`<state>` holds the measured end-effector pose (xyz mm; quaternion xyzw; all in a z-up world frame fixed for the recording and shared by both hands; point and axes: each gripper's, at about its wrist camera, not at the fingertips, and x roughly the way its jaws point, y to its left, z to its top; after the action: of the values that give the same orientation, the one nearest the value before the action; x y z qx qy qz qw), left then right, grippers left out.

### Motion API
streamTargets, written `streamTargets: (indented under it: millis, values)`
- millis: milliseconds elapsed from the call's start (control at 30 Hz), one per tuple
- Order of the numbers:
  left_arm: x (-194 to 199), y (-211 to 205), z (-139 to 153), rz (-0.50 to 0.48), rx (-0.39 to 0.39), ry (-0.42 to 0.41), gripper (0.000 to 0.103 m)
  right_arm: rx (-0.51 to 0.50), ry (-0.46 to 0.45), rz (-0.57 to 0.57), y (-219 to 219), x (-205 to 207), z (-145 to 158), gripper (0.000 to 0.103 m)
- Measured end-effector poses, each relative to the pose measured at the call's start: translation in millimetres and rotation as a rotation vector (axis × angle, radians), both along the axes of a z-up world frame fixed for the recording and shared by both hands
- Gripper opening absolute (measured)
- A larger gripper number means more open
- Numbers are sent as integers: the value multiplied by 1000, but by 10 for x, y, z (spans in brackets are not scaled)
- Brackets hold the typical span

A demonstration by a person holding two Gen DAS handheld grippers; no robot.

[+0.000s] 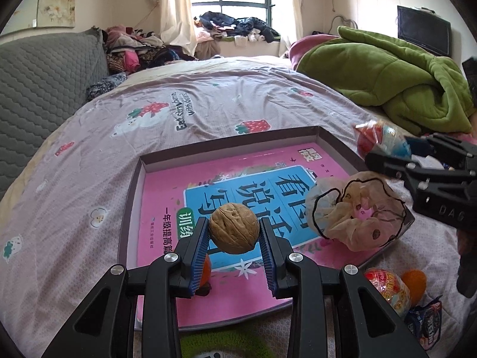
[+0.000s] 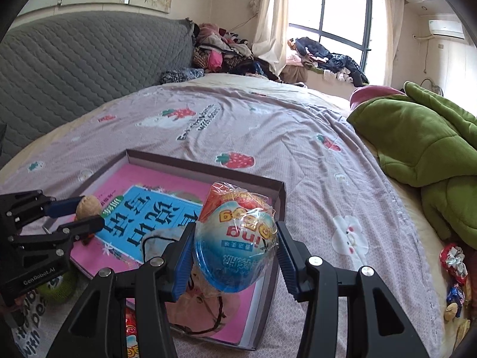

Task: Organize objects
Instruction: 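Set the walnut on the book with the left gripper while the right gripper releases the egg toy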

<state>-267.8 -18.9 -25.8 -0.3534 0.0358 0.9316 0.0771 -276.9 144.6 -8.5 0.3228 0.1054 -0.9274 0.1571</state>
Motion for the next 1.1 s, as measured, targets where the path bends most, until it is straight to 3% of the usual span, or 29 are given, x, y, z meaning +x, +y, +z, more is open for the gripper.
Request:
streamTargets:
  millis: [633, 1100]
  values:
    - [-30, 78, -185, -46, 0, -49, 34, 102, -126, 17, -162, -72, -465, 51]
    - [-120, 73, -364, -61, 9, -112, 34, 86, -134, -1, -153, -86, -490, 51]
